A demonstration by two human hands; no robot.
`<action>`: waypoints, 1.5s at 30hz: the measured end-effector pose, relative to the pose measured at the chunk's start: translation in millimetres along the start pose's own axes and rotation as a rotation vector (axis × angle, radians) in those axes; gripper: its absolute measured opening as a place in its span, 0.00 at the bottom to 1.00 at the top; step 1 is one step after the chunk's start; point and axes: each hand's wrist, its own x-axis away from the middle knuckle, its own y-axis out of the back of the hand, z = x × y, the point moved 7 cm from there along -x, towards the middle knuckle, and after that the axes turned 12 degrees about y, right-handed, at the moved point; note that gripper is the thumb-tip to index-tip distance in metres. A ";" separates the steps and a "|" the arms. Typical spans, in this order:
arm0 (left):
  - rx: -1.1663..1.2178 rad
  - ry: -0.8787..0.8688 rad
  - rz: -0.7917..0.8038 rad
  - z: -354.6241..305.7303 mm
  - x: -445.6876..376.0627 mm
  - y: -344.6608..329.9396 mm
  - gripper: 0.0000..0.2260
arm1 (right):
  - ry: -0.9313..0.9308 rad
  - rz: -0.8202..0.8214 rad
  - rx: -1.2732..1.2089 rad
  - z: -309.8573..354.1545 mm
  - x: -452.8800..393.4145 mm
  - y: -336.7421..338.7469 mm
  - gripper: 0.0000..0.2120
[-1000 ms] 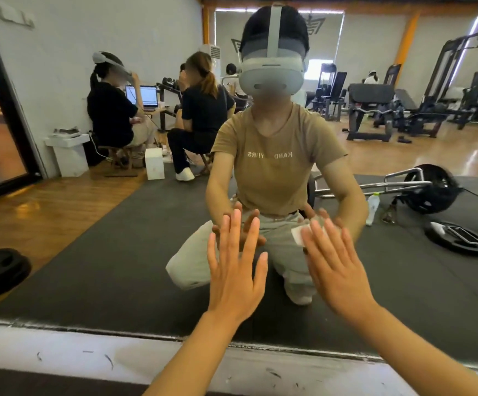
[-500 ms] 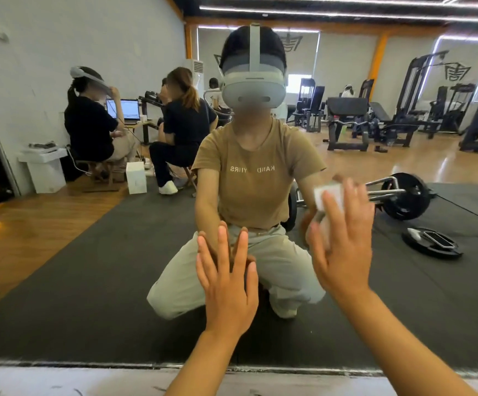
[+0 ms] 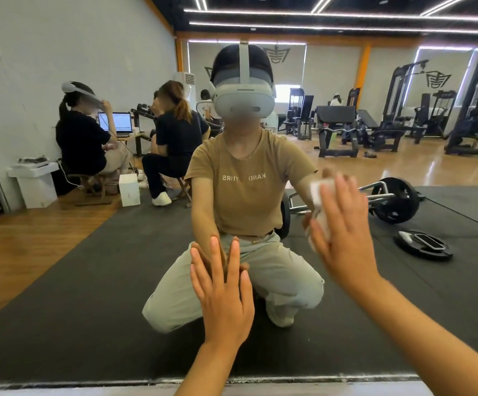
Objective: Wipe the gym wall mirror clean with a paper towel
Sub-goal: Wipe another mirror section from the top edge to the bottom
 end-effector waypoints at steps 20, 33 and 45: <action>0.119 0.183 -0.057 -22.1 6.6 -22.4 0.30 | -0.197 0.046 -0.081 6.6 68.7 -0.4 0.24; 0.077 0.151 -0.095 -18.0 3.4 -23.6 0.29 | -0.399 -0.302 -0.062 -54.0 -85.3 40.3 0.25; 0.050 0.103 -0.024 -10.1 6.1 -23.2 0.30 | -0.395 0.068 -0.102 22.0 102.3 -17.6 0.40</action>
